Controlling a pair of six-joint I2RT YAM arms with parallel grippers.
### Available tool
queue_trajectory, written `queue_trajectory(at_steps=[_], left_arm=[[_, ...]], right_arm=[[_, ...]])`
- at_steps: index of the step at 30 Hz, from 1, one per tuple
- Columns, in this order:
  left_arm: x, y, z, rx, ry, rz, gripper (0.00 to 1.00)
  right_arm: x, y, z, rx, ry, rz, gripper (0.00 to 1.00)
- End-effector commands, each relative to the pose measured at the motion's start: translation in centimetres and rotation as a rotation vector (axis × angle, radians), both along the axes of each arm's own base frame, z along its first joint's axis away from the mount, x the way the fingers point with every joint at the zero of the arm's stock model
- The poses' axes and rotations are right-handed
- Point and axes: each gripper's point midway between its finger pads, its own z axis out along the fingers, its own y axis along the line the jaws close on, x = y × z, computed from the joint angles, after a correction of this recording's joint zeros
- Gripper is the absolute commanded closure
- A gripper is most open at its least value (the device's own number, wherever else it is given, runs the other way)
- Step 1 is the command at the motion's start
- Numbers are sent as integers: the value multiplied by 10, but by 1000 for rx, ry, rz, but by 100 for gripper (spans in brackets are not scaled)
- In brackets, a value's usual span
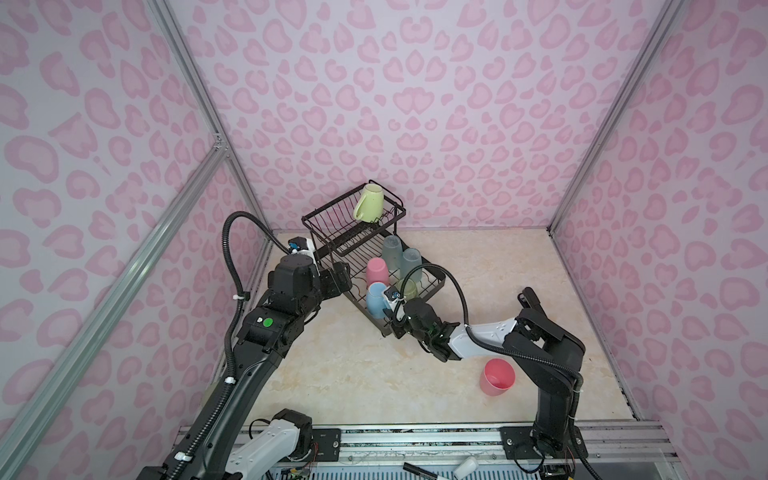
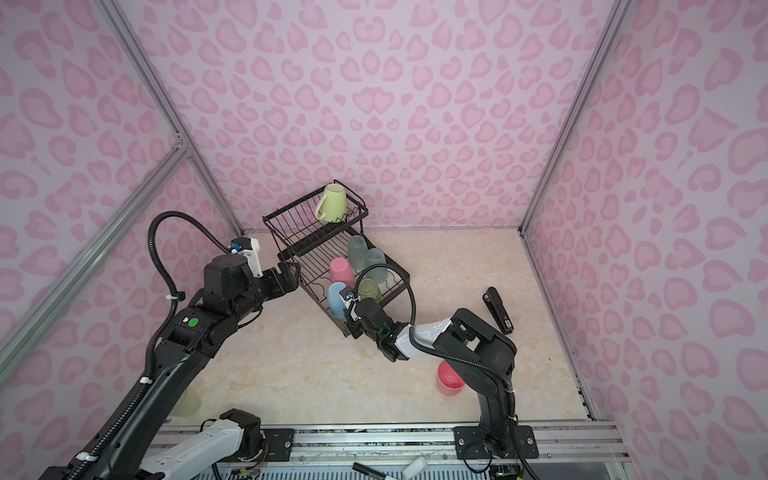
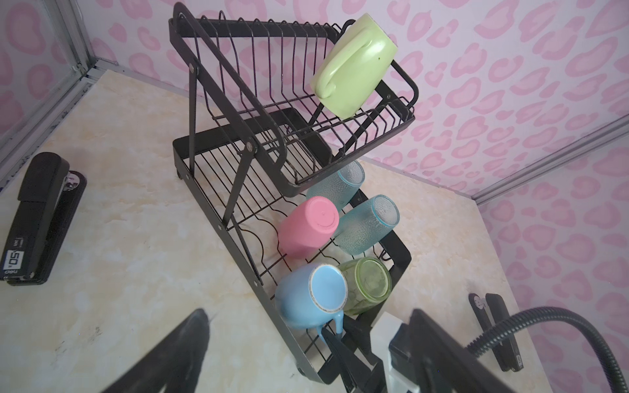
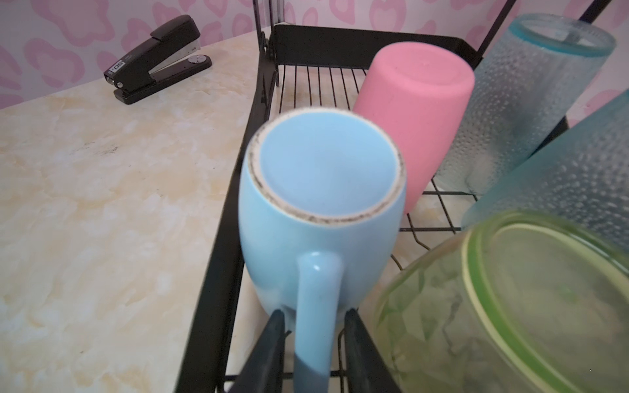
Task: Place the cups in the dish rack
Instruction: 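Lower the blue mug upside down into the lower tier with the right gripper, then release the blue mug with the right gripper while the left arm swings back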
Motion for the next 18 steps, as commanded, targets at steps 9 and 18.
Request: queue_trajectory(at_steps=[9, 18], left_arm=[[-10, 13, -12, 53, 41, 36, 6], [-16, 17, -20, 66, 68, 50, 6]], right_arm=[[-13, -8, -3, -41, 27, 31, 46], [-17, -9, 14, -22, -5, 34, 34]])
